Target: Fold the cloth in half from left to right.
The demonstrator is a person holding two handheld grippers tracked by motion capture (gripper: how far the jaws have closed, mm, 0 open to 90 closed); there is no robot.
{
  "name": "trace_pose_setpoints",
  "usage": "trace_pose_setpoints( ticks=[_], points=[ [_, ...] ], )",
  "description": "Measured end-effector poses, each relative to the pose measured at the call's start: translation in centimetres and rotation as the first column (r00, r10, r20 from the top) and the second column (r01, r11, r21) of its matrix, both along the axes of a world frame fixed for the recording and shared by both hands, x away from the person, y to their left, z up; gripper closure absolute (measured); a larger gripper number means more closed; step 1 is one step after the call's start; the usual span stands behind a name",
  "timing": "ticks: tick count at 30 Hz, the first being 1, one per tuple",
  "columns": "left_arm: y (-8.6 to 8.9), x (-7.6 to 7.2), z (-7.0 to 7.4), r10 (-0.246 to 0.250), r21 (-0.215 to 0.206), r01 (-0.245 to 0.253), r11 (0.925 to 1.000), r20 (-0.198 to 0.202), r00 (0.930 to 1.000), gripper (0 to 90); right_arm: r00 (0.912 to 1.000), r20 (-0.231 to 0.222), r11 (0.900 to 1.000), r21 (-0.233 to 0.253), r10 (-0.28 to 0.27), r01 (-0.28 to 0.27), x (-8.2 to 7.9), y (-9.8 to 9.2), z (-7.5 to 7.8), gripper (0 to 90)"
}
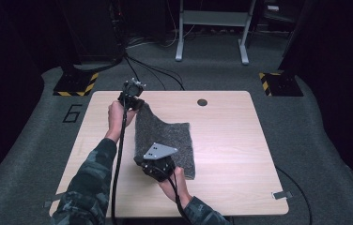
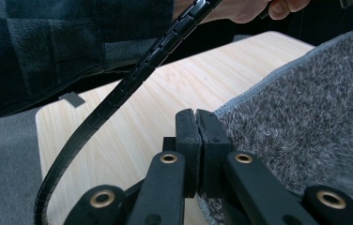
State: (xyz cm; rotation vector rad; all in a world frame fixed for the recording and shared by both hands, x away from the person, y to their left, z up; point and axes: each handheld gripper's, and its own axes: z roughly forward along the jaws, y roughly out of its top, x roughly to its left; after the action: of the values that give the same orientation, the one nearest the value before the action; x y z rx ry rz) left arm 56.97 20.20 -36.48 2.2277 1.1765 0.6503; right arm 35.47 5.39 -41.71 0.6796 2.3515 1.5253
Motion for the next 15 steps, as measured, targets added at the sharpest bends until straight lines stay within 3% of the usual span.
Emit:
trace_pose_setpoints(
  ticks=[6, 15],
  points=[
    [-2.4, 0.5, -1.1, -0.031, 0.039, 0.032, 0.9987, -0.025, 0.9992, 89.2, 0.9988, -0.014, 0.999, 0.013, -0.046, 0.046, -0.1, -2.5, -0.3, 88.8],
    [-5.2, 1.4, -2.5, -0.053, 0.016, 0.054, 0.9984, -0.041, 0.9977, 89.3, 0.9911, -0.043, 0.992, -0.007, -0.126, 0.126, 0.2, -6.2, -1.6, 88.7]
  ],
)
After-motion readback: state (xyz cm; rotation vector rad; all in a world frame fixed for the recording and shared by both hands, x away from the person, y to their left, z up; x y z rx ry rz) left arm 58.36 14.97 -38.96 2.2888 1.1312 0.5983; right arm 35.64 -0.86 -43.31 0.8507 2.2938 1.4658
